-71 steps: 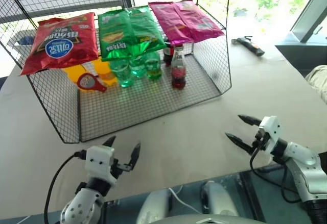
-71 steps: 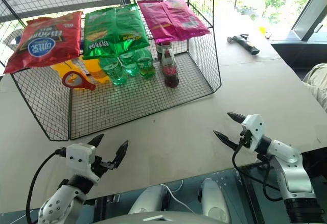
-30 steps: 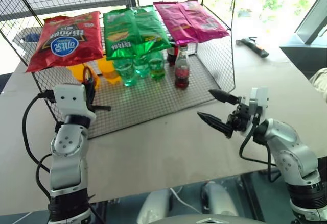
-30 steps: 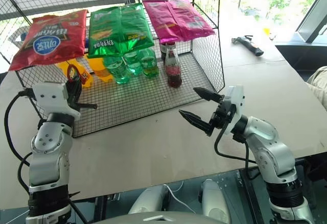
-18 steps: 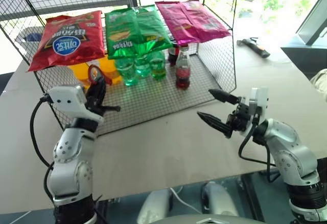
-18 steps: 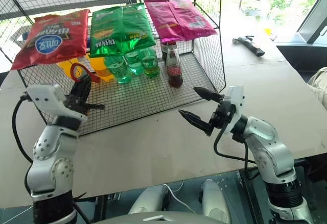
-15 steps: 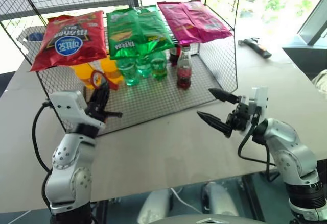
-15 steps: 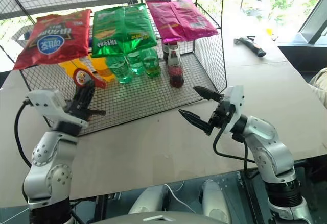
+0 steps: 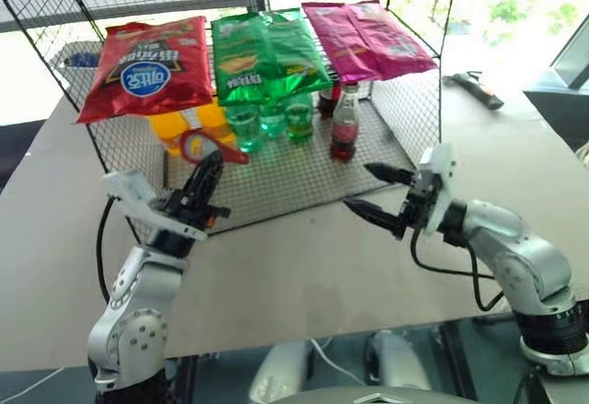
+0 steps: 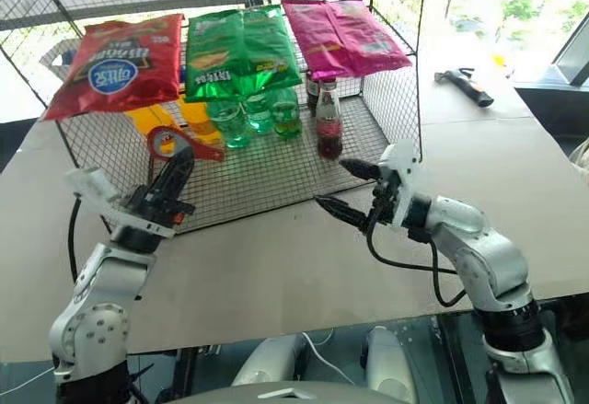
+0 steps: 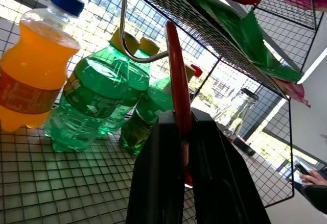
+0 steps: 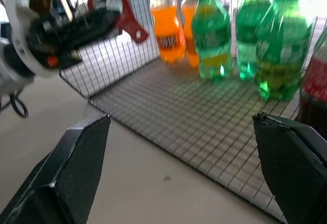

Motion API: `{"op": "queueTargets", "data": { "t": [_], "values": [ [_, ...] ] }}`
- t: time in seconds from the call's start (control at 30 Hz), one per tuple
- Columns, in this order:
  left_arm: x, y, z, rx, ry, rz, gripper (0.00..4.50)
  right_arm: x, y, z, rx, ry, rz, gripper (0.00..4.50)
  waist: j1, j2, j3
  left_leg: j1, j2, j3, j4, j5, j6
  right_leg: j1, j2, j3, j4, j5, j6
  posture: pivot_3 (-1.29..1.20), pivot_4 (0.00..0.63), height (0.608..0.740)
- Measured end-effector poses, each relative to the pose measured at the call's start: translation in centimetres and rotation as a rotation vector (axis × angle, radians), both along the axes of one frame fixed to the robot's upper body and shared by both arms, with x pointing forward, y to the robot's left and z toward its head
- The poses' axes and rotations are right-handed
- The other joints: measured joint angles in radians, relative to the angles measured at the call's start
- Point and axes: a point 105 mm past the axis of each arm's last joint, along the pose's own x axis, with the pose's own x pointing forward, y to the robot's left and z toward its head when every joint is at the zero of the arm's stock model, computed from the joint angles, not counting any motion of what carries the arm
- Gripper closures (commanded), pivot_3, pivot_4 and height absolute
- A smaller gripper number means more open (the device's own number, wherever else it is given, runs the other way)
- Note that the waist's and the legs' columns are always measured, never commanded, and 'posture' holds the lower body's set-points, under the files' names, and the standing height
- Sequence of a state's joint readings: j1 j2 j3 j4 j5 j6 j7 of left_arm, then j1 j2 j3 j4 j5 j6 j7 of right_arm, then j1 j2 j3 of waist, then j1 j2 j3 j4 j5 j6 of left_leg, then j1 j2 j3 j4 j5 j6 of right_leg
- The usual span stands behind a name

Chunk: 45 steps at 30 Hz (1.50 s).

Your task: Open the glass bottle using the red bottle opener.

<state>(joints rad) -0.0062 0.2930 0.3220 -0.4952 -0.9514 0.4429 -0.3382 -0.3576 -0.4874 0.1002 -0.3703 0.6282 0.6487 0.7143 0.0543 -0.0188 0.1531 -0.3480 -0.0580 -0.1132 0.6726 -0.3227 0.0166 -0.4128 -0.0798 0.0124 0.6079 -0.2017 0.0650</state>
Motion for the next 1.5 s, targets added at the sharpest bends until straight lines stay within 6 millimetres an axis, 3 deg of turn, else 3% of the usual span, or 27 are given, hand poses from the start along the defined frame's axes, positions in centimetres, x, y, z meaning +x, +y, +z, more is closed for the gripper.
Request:
{"op": "queueTargets", "data": {
  "t": [0.17,0.5,0.7,0.9,1.2,1.5],
  "values": [
    [0.9,-1.5,0.7,-0.059,-0.025,-0.111,4.43,1.3,0.6,1.6,-0.012,-0.031,0.018,0.00,0.006,0.000,0.000,0.000,-0.004,-0.002,0.001,0.000,0.003,0.001,-0.004,-0.001,-0.001,0.000,0.000,0.00,0.150,0.740],
    [0.8,0.3,0.2,-0.241,-0.014,-0.102,4.43,1.3,-0.1,-0.6,-0.018,0.017,-0.022,0.00,-0.027,0.001,-0.001,0.000,0.001,0.000,0.000,0.001,0.001,0.000,-0.001,-0.001,0.002,0.000,0.001,0.00,0.150,0.740],
    [-0.1,0.7,0.2,-0.333,-0.023,-0.091,4.43,1.1,-0.3,-0.8,-0.009,0.017,-0.028,0.00,-0.042,0.001,-0.001,0.001,0.003,0.001,0.000,0.001,0.000,-0.001,0.001,0.000,0.003,0.000,0.001,0.00,0.150,0.740],
    [-0.2,0.9,0.1,-0.364,-0.014,-0.068,4.43,0.5,0.4,0.6,0.104,0.004,0.027,0.00,-0.042,0.001,-0.001,0.001,0.004,0.001,-0.001,0.001,0.000,-0.001,0.001,0.000,0.002,0.000,0.001,0.00,0.150,0.740],
    [0.2,2.7,0.8,-0.414,-0.038,0.041,4.43,-0.3,0.7,1.7,0.168,-0.029,0.099,0.00,-0.048,0.001,-0.001,0.001,0.006,0.002,-0.002,0.001,0.000,-0.002,0.004,0.001,0.002,0.000,0.001,0.00,0.150,0.740],
    [-0.7,1.9,1.4,-0.435,-0.064,-0.046,4.43,-1.4,1.4,3.2,0.246,-0.089,0.168,0.00,-0.049,0.002,-0.001,0.001,0.007,0.002,-0.002,0.001,0.000,-0.002,0.004,0.002,0.002,0.000,0.001,0.00,0.150,0.740]
  ]
}}
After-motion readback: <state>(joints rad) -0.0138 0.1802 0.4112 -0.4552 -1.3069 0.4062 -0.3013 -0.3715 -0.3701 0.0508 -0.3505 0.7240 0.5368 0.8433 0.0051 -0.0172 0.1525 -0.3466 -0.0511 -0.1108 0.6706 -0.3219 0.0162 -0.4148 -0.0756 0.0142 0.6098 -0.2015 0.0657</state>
